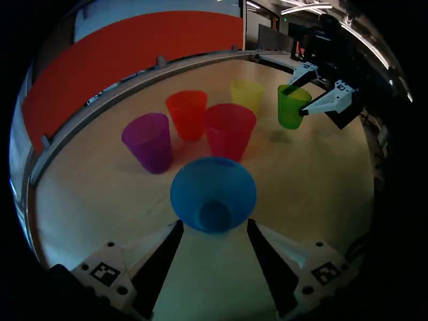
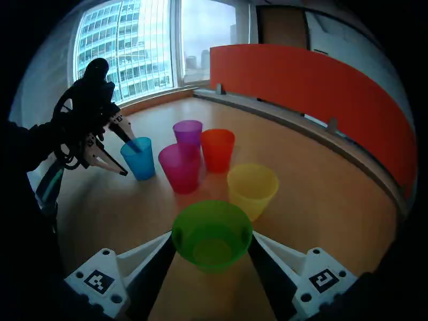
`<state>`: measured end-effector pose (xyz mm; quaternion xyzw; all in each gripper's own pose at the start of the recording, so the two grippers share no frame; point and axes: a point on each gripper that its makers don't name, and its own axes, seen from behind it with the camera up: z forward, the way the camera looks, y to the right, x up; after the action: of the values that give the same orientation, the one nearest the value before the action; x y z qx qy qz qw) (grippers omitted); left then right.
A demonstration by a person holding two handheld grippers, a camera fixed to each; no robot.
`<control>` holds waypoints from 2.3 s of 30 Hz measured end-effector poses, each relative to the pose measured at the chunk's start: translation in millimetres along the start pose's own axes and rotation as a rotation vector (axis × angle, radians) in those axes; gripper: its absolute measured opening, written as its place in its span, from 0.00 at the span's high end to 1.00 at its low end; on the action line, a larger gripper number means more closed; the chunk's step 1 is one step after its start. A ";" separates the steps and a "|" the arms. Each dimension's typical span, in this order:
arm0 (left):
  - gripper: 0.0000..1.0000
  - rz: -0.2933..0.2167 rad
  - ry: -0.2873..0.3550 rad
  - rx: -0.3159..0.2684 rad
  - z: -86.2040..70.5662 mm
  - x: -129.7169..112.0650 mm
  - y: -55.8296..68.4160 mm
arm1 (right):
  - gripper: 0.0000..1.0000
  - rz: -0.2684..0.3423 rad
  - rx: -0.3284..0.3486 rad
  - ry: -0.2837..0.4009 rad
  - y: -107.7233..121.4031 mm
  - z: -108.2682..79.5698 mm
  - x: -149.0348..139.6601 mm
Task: Pour water
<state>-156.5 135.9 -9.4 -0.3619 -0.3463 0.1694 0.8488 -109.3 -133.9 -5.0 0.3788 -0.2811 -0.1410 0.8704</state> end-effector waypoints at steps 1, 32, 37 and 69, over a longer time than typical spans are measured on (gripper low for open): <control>0.12 -0.002 0.001 0.000 -0.9 -1.2 0.7 | 0.09 0.002 0.001 -0.002 0.1 0.7 -1.3; 0.12 -0.035 0.006 0.004 -17.3 -15.2 14.0 | 0.01 0.012 -0.027 -0.019 4.4 -0.5 -19.0; 0.12 -0.050 0.014 0.014 -21.7 -14.8 11.6 | 0.01 0.016 -0.036 -0.026 4.4 -6.5 -23.3; 0.12 -0.142 0.119 0.182 -64.5 -21.1 -11.5 | 0.01 0.061 -0.185 0.031 6.3 -79.4 -42.9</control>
<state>-125.2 84.7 -43.0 -0.2674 -0.3032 0.1176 0.9070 -96.3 -63.9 -60.9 0.2900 -0.2648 -0.1340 0.9098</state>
